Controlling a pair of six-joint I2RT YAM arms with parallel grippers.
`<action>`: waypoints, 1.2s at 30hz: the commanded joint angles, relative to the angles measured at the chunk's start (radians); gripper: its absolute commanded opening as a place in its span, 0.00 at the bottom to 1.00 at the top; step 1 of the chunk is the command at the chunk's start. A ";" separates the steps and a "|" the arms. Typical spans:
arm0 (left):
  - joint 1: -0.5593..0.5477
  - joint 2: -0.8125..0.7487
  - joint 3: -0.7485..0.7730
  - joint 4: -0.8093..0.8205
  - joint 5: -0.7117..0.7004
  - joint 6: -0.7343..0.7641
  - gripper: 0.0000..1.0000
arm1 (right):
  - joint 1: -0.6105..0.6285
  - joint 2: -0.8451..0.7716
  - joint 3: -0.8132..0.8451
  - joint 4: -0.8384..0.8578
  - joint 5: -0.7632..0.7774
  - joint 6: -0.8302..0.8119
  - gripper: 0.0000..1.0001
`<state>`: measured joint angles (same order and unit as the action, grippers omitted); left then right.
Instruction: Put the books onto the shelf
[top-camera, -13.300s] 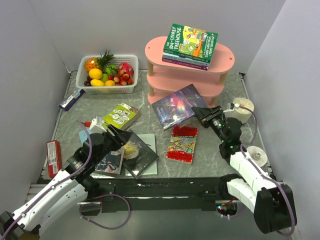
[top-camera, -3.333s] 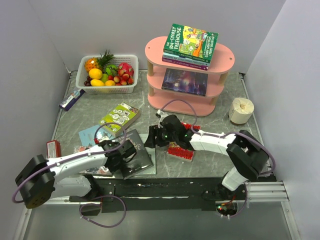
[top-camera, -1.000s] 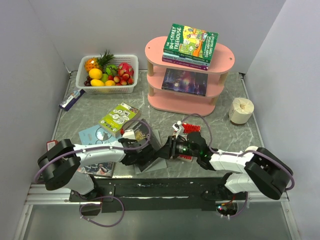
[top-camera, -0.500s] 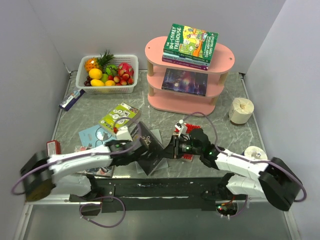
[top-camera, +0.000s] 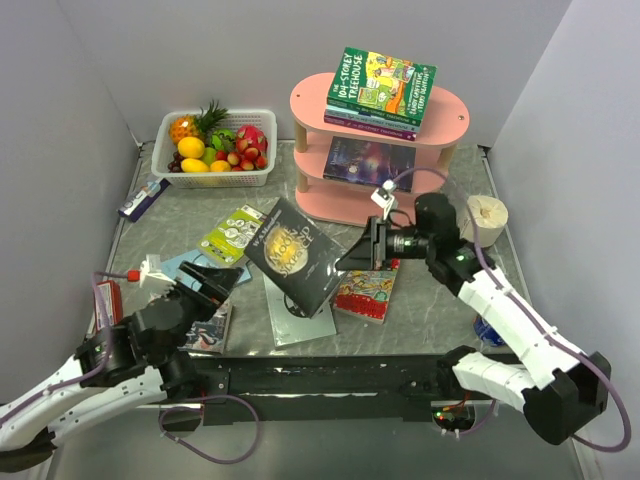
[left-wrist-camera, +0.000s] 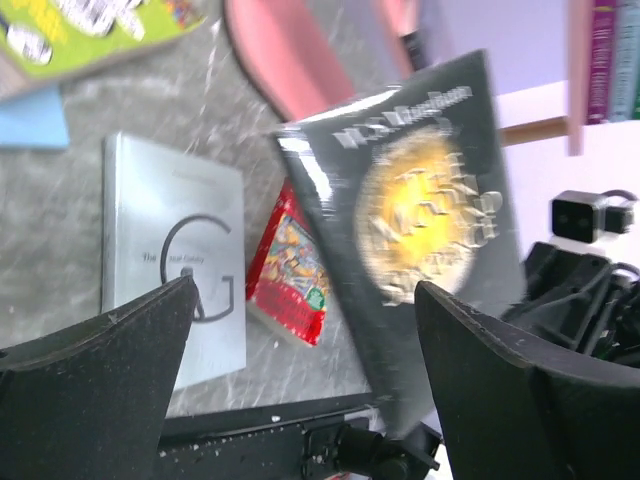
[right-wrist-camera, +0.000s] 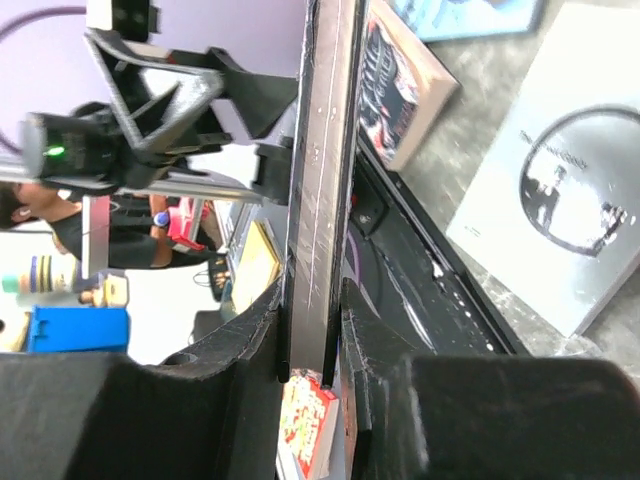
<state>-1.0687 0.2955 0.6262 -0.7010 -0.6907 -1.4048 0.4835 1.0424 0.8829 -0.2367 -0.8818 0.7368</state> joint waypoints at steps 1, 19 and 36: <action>-0.004 -0.032 0.052 0.093 -0.027 0.180 0.96 | -0.058 -0.053 0.162 -0.084 -0.161 -0.032 0.00; -0.004 0.091 0.053 0.554 0.166 0.483 0.99 | -0.108 -0.120 0.102 0.060 -0.525 0.185 0.00; 0.000 0.178 0.006 0.863 0.618 0.598 0.20 | -0.115 -0.156 0.068 0.120 -0.569 0.245 0.00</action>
<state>-1.0569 0.3931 0.6228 0.0433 -0.3492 -0.8433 0.3599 0.8886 0.8970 -0.1875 -1.4422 0.9787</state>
